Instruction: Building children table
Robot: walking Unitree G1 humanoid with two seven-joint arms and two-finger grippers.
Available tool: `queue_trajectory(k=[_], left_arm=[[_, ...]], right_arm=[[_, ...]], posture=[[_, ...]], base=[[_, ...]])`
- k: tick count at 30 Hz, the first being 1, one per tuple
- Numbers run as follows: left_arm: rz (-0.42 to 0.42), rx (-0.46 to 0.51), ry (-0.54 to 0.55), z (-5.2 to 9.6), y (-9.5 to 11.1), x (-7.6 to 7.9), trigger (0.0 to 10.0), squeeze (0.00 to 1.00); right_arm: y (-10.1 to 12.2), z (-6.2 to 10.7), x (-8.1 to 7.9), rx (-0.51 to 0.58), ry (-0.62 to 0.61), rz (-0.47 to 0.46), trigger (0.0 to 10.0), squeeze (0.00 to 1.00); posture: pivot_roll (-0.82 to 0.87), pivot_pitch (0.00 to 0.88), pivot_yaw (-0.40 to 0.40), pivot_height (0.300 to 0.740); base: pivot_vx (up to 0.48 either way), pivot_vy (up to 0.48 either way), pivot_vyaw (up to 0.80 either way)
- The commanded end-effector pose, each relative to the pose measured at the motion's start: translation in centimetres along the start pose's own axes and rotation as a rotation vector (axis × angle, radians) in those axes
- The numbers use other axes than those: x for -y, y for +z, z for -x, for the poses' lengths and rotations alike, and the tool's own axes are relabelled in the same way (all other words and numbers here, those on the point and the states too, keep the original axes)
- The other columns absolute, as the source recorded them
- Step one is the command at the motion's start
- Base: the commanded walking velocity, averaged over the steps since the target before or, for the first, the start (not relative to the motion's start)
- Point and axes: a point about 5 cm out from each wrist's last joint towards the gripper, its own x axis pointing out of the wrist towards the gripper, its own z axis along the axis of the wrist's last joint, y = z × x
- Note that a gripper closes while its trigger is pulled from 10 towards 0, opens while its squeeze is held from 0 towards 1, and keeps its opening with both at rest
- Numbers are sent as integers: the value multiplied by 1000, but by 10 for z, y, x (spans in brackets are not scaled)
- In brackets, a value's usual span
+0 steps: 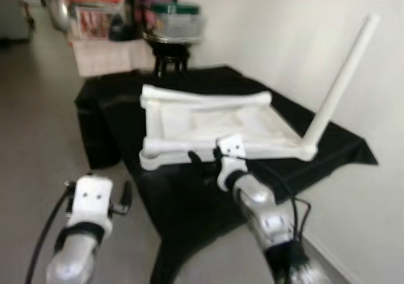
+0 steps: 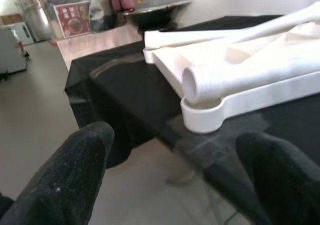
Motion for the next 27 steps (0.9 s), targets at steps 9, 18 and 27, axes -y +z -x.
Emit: queue_trajectory(k=[9, 18, 27], left_arm=[[-17, -7, -26, 1, -1, 4, 10000, 0], [2, -12, -13, -1, -1, 4, 10000, 0], [0, 3, -16, 0, 1, 3, 10000, 0]], right_arm=[[-2, -1, -5, -10, 27, -8, 10000, 0], [-2, -2, -4, -13, 30, -12, 10000, 0], [-1, -3, -3, -11, 32, -20, 10000, 0]], posture=[[-62, 3, -81, 740], [-64, 8, -86, 740], [-63, 11, -87, 740]], base=[[0, -160, 0], [0, -107, 0], [0, 0, 0]])
